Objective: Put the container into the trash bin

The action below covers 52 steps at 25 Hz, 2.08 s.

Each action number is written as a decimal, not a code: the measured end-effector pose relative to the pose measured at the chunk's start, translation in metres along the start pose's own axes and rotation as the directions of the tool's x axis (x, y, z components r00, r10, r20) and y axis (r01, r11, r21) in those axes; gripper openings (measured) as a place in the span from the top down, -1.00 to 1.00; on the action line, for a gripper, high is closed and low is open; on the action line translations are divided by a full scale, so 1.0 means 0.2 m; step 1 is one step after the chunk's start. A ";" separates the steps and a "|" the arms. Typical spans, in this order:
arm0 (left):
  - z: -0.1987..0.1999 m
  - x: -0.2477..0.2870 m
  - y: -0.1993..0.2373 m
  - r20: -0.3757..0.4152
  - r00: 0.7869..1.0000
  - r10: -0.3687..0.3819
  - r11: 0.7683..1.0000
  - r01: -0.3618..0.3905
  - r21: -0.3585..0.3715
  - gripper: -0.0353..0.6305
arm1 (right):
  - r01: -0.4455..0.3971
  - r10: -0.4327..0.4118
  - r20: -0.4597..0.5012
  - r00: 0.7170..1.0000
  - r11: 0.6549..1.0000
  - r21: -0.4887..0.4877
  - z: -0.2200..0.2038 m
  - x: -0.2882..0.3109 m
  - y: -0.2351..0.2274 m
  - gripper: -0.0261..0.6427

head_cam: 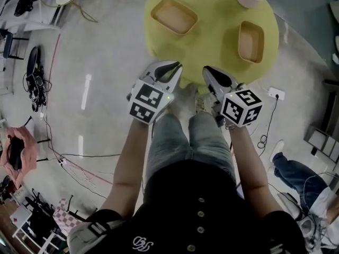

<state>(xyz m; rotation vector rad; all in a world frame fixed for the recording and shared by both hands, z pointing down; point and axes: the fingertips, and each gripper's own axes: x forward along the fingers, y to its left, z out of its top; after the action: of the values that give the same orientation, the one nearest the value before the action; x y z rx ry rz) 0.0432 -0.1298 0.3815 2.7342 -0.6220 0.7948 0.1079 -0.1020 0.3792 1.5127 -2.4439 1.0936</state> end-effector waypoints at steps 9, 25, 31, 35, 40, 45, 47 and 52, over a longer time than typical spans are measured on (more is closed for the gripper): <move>0.25 0.37 -0.21 -0.028 0.994 -0.102 0.995 0.102 0.001 0.81 | 0.193 -0.200 0.109 0.974 0.978 0.074 0.23 -0.37 -0.56 0.91; 0.44 0.81 -0.44 0.029 0.988 -0.152 0.987 0.153 -0.040 0.81 | 0.316 -0.326 0.081 0.942 0.941 0.122 0.29 -0.53 -1.13 0.64; 0.41 0.85 -0.41 0.008 0.989 -0.146 0.988 0.146 -0.050 0.81 | 0.356 -0.366 0.047 0.930 0.923 0.147 0.24 -0.48 -1.26 0.61; 0.40 0.86 -0.42 0.008 0.990 -0.142 0.987 0.142 -0.069 0.81 | 0.366 -0.373 0.026 0.927 0.919 0.144 0.23 -0.47 -1.30 0.61; 0.36 0.89 -0.41 0.008 0.990 -0.138 0.988 0.138 -0.070 0.81 | 0.374 -0.379 0.005 0.925 0.915 0.149 0.21 -0.42 -1.36 0.63; 0.30 0.87 -0.41 -0.023 0.992 -0.125 0.992 0.125 -0.011 0.81 | 0.384 -0.389 0.004 0.921 0.912 0.141 0.19 -0.40 -1.35 0.76; 0.30 0.85 -0.40 -0.010 0.992 -0.127 0.991 0.126 -0.034 0.81 | 0.399 -0.402 0.000 0.916 0.907 0.136 0.19 -0.39 -1.35 0.81; 0.30 0.81 -0.40 0.010 0.994 -0.110 0.993 0.110 -0.052 0.81 | 0.418 -0.421 -0.004 0.907 0.900 0.124 0.18 -0.42 -1.34 0.85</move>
<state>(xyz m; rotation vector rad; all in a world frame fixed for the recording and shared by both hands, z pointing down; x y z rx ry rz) 0.2312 -0.1337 0.4132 2.6984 -0.4816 0.7333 0.3777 -0.1317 0.4612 1.9746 -1.9472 1.1495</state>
